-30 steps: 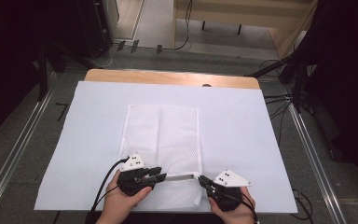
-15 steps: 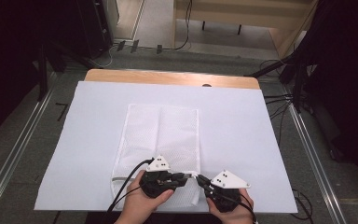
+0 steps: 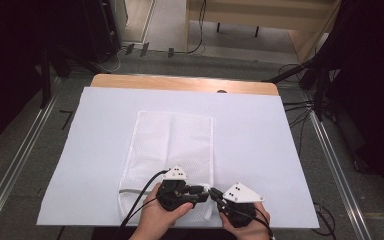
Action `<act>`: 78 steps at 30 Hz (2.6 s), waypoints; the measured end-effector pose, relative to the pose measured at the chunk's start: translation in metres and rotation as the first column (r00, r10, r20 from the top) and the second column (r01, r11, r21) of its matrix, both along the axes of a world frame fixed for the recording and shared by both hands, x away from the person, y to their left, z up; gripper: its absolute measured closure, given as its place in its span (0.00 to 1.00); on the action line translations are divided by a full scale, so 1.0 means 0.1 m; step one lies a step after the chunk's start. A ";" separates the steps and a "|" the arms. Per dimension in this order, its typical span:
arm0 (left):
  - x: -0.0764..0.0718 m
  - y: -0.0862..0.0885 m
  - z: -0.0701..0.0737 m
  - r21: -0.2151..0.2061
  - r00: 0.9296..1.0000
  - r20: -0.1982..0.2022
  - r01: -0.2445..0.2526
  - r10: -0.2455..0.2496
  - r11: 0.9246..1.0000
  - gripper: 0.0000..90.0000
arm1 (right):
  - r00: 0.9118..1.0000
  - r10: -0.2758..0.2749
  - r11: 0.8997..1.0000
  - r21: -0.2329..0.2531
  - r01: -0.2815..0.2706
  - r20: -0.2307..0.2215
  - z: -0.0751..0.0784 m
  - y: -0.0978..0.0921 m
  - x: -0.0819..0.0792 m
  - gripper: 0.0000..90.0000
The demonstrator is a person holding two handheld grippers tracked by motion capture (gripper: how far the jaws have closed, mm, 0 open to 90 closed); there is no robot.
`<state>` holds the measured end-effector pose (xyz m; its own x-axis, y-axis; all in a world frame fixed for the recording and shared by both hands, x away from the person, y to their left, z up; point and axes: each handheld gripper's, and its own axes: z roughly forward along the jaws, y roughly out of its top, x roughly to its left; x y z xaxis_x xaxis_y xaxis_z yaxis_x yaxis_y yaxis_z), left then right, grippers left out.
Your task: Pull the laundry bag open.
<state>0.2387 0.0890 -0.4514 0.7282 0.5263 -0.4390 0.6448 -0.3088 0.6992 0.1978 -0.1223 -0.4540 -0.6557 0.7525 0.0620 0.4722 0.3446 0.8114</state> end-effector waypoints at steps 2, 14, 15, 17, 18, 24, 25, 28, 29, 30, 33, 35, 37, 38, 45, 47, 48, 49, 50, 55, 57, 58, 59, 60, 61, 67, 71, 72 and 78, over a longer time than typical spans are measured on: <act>0.00 0.01 0.00 0.003 1.000 0.000 0.003 -0.003 1.000 0.73 | 1.000 0.009 1.000 0.012 -0.009 0.000 0.00 -0.01 0.00 0.98; 0.03 0.09 0.03 -0.014 0.999 -0.010 -0.051 0.050 0.999 0.82 | 0.999 0.033 0.999 0.003 -0.033 0.008 -0.01 0.02 -0.01 0.98; 0.03 0.09 0.03 -0.014 0.999 -0.010 -0.051 0.050 0.999 0.83 | 0.999 0.032 0.999 0.003 -0.032 0.006 -0.01 0.02 -0.01 0.98; 0.04 0.10 0.03 -0.016 0.998 -0.013 -0.054 0.054 0.998 0.84 | 1.000 0.031 1.000 0.000 -0.031 0.006 -0.01 0.02 -0.01 0.98; 0.04 0.13 0.03 -0.008 0.998 -0.015 -0.061 0.061 0.998 0.85 | 1.000 0.029 1.000 -0.002 -0.029 0.011 -0.01 0.01 -0.01 0.98; 0.05 0.15 -0.01 -0.017 0.997 -0.035 -0.063 0.062 0.998 0.89 | 1.000 0.030 1.000 0.006 -0.030 0.010 0.00 0.00 -0.01 0.98; 0.05 0.15 -0.01 -0.017 0.997 -0.035 -0.063 0.062 0.998 0.89 | 0.999 0.031 1.000 0.002 -0.031 0.011 0.00 0.00 -0.01 0.98; 0.06 0.15 -0.01 -0.020 0.997 -0.039 -0.063 0.062 0.998 0.90 | 0.999 0.033 0.999 0.002 -0.033 0.012 0.00 0.01 -0.01 0.98; 0.06 0.14 -0.01 -0.024 0.997 -0.043 -0.062 0.061 0.998 0.89 | 0.999 0.034 0.999 0.002 -0.034 0.013 0.00 0.01 -0.01 0.98; 0.06 0.14 -0.01 -0.027 0.997 -0.047 -0.063 0.062 0.998 0.89 | 0.999 0.034 0.999 0.001 -0.035 0.015 0.00 0.01 -0.01 0.98; 0.06 0.14 -0.02 -0.025 0.997 -0.052 -0.055 0.054 0.998 0.89 | 0.999 0.039 0.999 0.001 -0.039 0.018 0.00 0.01 -0.02 0.98; 0.08 0.14 -0.03 -0.035 0.997 -0.068 -0.049 0.047 0.998 0.90 | 0.999 0.040 0.999 0.000 -0.040 0.016 0.00 0.01 -0.02 0.98; 0.08 0.15 -0.03 -0.036 0.996 -0.071 -0.050 0.047 0.998 0.90 | 0.999 0.045 0.999 -0.004 -0.045 0.018 0.00 0.02 -0.02 0.98; 0.08 0.15 -0.03 -0.033 0.996 -0.074 -0.056 0.054 0.998 0.91 | 0.999 0.049 0.999 -0.005 -0.049 0.020 0.00 0.03 -0.02 0.98; 0.08 0.19 -0.04 -0.045 0.995 -0.081 -0.063 0.059 0.997 0.96 | 0.998 0.055 0.998 -0.012 -0.055 0.024 0.01 0.04 -0.03 0.99; 0.08 0.20 -0.05 -0.045 0.995 -0.079 -0.064 0.060 0.997 0.96 | 0.998 0.052 0.999 -0.014 -0.052 0.020 0.01 0.05 -0.03 0.99; 0.07 0.20 -0.05 -0.033 0.995 -0.073 -0.070 0.067 0.997 0.97 | 0.998 0.053 0.998 -0.029 -0.053 0.020 0.01 0.07 -0.04 0.99; 0.07 0.20 -0.05 -0.033 0.995 -0.073 -0.070 0.067 0.997 0.97 | 0.998 0.053 0.998 -0.029 -0.053 0.020 0.01 0.07 -0.04 0.99; 0.06 0.19 -0.04 -0.020 0.995 -0.067 -0.078 0.077 0.997 0.97 | 0.999 0.049 0.998 -0.040 -0.049 0.019 0.01 0.09 -0.04 0.99; 0.04 0.23 -0.04 -0.004 0.994 -0.058 -0.095 0.094 0.996 0.97 | 0.999 0.034 0.998 -0.054 -0.033 0.019 0.02 0.11 -0.03 0.99; 0.05 0.26 -0.05 -0.009 0.993 -0.063 -0.100 0.100 0.995 0.97 | 1.000 0.024 0.998 -0.051 -0.023 0.015 0.03 0.09 -0.02 1.00; 0.05 0.28 -0.05 -0.005 0.993 -0.062 -0.102 0.101 0.995 0.97 | 1.000 0.025 0.999 -0.045 -0.024 0.010 0.04 0.08 -0.02 1.00; 0.05 0.28 -0.05 -0.005 0.993 -0.062 -0.102 0.101 0.995 0.97 | 1.000 0.022 0.999 -0.044 -0.022 0.007 0.03 0.07 -0.02 1.00; 0.04 0.31 -0.06 0.003 0.992 -0.060 -0.110 0.110 0.994 0.97 | 1.000 0.023 0.999 -0.048 -0.022 0.009 0.03 0.06 -0.01 1.00; 0.03 0.34 -0.07 0.003 0.991 -0.059 -0.118 0.118 0.993 0.97 | 1.000 0.020 0.999 -0.048 -0.020 0.009 0.03 0.06 -0.01 1.00; 0.02 0.49 -0.09 0.005 0.988 -0.059 -0.141 0.141 0.990 0.97 | 1.000 0.006 0.999 -0.048 -0.006 0.003 0.03 0.03 0.00 1.00; -0.03 0.65 -0.09 0.020 0.985 -0.042 -0.166 0.167 0.986 0.97 | 1.000 0.003 0.999 -0.053 -0.003 0.006 0.03 0.04 0.00 1.00; -0.03 0.69 -0.09 0.021 0.985 -0.040 -0.167 0.168 0.986 0.97 | 1.000 0.003 0.998 -0.057 -0.003 0.008 0.03 0.04 0.00 1.00; -0.09 0.89 -0.09 0.037 0.982 -0.024 -0.188 0.189 0.981 0.97 | 1.000 0.004 0.998 -0.069 -0.003 0.009 0.02 0.04 0.00 1.00</act>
<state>0.2299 0.1785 -0.4607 0.6026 0.6682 -0.4363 0.7123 -0.2039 0.6716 0.1980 -0.1185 -0.4522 -0.6587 0.7524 0.0035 0.4633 0.4019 0.7899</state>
